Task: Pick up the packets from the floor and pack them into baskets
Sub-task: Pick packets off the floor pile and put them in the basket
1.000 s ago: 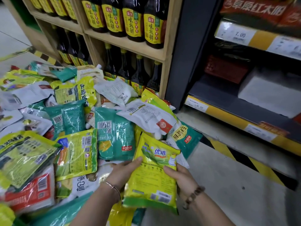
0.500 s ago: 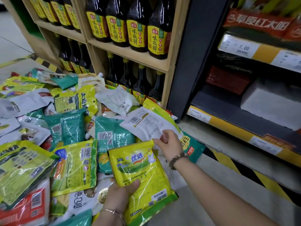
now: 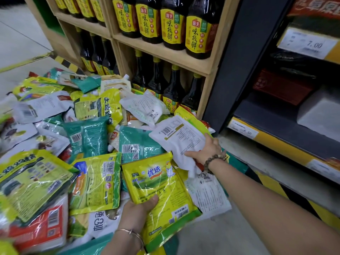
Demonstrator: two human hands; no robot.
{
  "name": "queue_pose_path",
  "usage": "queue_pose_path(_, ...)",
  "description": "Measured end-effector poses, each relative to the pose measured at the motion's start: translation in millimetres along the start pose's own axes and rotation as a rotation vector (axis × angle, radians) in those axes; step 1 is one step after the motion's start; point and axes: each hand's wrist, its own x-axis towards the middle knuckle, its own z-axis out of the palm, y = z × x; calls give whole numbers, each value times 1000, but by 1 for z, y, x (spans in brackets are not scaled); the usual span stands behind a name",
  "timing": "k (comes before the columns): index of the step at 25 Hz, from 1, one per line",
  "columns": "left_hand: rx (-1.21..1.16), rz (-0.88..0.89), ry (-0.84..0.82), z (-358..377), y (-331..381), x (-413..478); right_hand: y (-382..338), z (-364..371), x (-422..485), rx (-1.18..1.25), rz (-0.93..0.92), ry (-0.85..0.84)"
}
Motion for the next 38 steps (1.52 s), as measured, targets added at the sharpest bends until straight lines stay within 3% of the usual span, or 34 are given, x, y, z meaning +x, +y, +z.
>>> queue_pose_path(2, -3, 18, 34, -2, 1, 0, -7, -5, -1, -61, 48, -62)
queue_pose_path(4, -12, 17, 60, -3, 4, -3, -11, -8, -5, -46, 102, -364)
queue_pose_path(6, -22, 12, 77, -5, 6, -5, -15, -14, -11, 96, 148, -631)
queue_pose_path(7, -12, 12, 86, -4, 7, -8, -17, -16, -13, 236, 184, -621)
queue_pose_path(11, 0, 31, 89, -6, 7, -13, -25, -5, -15, 708, 324, -318)
queue_pose_path(15, -55, 66, 67, -6, 4, -19, -21, -6, -33, 934, 288, -311)
queue_pose_path(18, -76, 137, 54, 5, 0, -31, 1, -31, -49, 864, 119, -161)
queue_pose_path(23, -11, 157, -31, 36, 8, -66, 49, -120, -99, 469, -52, 46)
queue_pose_path(33, 115, 298, -390, 127, 72, -218, 73, -323, -235, 637, -84, 415)
queue_pose_path(38, 223, 370, -623, 180, 76, -313, 136, -425, -313, 623, -106, 582)
